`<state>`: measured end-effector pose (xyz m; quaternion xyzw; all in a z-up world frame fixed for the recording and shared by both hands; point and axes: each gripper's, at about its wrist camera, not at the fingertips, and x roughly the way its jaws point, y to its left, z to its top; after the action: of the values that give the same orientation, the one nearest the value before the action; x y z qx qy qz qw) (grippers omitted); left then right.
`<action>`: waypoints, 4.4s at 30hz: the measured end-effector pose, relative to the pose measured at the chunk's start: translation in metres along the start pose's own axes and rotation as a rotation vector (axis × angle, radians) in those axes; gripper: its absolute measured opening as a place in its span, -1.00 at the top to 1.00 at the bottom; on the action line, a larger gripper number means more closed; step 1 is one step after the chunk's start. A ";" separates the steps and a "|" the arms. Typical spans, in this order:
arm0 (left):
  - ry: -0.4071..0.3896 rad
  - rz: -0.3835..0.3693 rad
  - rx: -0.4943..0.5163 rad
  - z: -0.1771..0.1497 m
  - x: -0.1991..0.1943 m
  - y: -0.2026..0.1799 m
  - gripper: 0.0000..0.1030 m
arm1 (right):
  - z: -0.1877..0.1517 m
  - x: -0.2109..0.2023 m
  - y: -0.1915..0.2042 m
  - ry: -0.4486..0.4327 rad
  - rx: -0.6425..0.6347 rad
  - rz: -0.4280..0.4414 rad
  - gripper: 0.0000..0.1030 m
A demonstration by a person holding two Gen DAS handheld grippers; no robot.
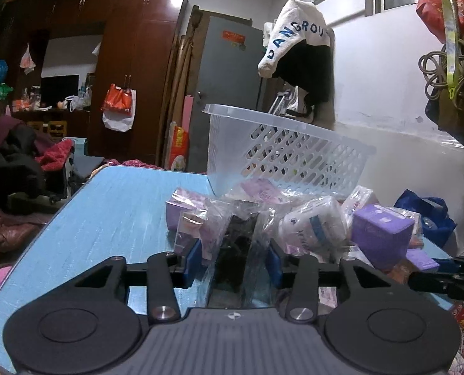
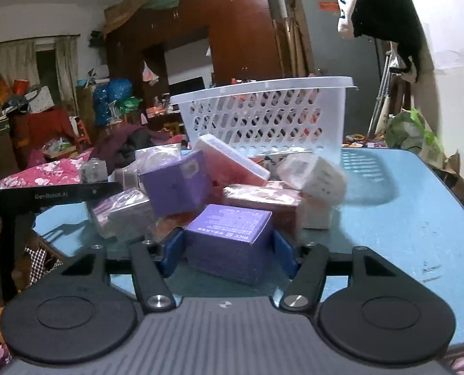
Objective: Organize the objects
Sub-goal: 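Close right gripper on purple box while left gripper grasps clear bag of black items, then lift both held items over the white basket and open both grippers, then grasp clear-wrapped white box with right gripper while left grasps wrapped purple box, then carry both items over the white basket and open both grippers, then grasp dark red box with right gripper while left grasps purple-labeled bag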
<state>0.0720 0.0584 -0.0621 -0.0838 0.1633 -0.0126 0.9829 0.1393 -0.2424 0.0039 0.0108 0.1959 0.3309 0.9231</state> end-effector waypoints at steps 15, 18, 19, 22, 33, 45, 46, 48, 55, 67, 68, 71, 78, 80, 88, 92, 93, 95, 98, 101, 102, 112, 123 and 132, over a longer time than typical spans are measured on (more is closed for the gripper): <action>-0.079 -0.005 -0.061 0.022 -0.019 0.014 0.28 | 0.029 -0.042 -0.012 -0.117 0.013 -0.013 -0.21; -0.073 -0.030 -0.075 0.039 -0.010 0.018 0.28 | 0.051 -0.038 -0.018 -0.133 -0.003 -0.007 -0.20; -0.075 -0.034 -0.082 0.046 -0.007 0.020 0.28 | 0.062 -0.034 -0.020 -0.141 -0.006 -0.004 -0.20; -0.069 -0.075 -0.115 0.082 0.009 0.023 0.28 | 0.101 -0.019 -0.028 -0.174 -0.013 0.028 -0.20; 0.019 -0.070 -0.083 0.181 0.125 -0.029 0.26 | 0.195 0.102 -0.031 -0.138 -0.178 -0.019 -0.19; -0.137 -0.079 0.015 0.107 0.024 -0.017 -0.92 | 0.121 0.019 -0.045 -0.213 -0.062 -0.001 -1.00; -0.159 -0.070 0.014 0.092 0.010 -0.012 -0.92 | 0.108 0.012 -0.046 -0.215 -0.054 -0.010 -1.00; -0.177 -0.041 -0.003 0.062 -0.012 -0.003 -0.92 | 0.069 -0.003 -0.047 -0.201 -0.053 -0.038 -1.00; -0.074 -0.024 -0.007 0.012 -0.009 0.017 -0.89 | 0.054 0.028 -0.069 -0.098 0.095 0.024 -1.00; 0.027 -0.028 0.028 0.002 0.017 0.027 -0.86 | 0.032 0.036 -0.086 -0.040 0.124 0.122 0.02; 0.031 -0.022 0.029 0.002 0.019 0.027 -0.80 | 0.029 0.036 -0.086 -0.047 0.118 0.120 0.06; 0.018 -0.027 0.030 -0.001 0.018 0.027 -0.64 | 0.027 0.031 -0.086 -0.080 0.116 0.132 0.19; -0.071 -0.033 0.007 -0.010 0.007 0.029 -0.62 | 0.025 0.024 -0.080 -0.159 0.074 0.107 0.22; -0.070 -0.038 -0.001 -0.010 0.008 0.029 -0.62 | 0.023 0.021 -0.083 -0.182 0.089 0.112 0.22; -0.085 -0.007 0.025 -0.006 0.011 0.024 -0.62 | 0.025 0.022 -0.079 -0.205 0.076 0.074 0.22; -0.116 -0.028 -0.011 -0.009 0.008 0.029 -0.62 | 0.025 0.020 -0.083 -0.230 0.099 0.083 0.22; -0.134 -0.034 -0.022 -0.010 0.005 0.031 -0.62 | 0.025 0.019 -0.084 -0.235 0.100 0.080 0.22; -0.153 -0.038 -0.044 -0.011 0.002 0.033 -0.62 | 0.026 0.018 -0.084 -0.239 0.098 0.081 0.22; -0.219 -0.070 -0.082 -0.003 -0.013 0.033 -0.62 | 0.032 0.013 -0.083 -0.253 0.093 0.080 0.22; -0.278 -0.104 -0.045 0.037 -0.024 0.020 -0.62 | 0.055 0.004 -0.078 -0.290 0.084 0.125 0.22; -0.286 -0.117 -0.033 0.055 -0.021 0.015 -0.62 | 0.068 0.004 -0.075 -0.298 0.063 0.127 0.22; -0.072 -0.153 0.027 0.189 0.112 -0.049 -0.62 | 0.195 0.079 -0.061 -0.231 -0.088 0.044 0.22; -0.020 -0.100 0.028 0.155 0.120 -0.046 -1.00 | 0.163 0.069 -0.068 -0.219 -0.084 -0.019 -1.00; -0.140 -0.144 0.010 0.041 -0.003 -0.035 -1.00 | 0.036 -0.004 -0.070 -0.243 0.092 0.101 -1.00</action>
<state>0.0819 0.0301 -0.0171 -0.0911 0.0877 -0.0779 0.9889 0.1921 -0.2954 0.0279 0.1029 0.0970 0.3638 0.9207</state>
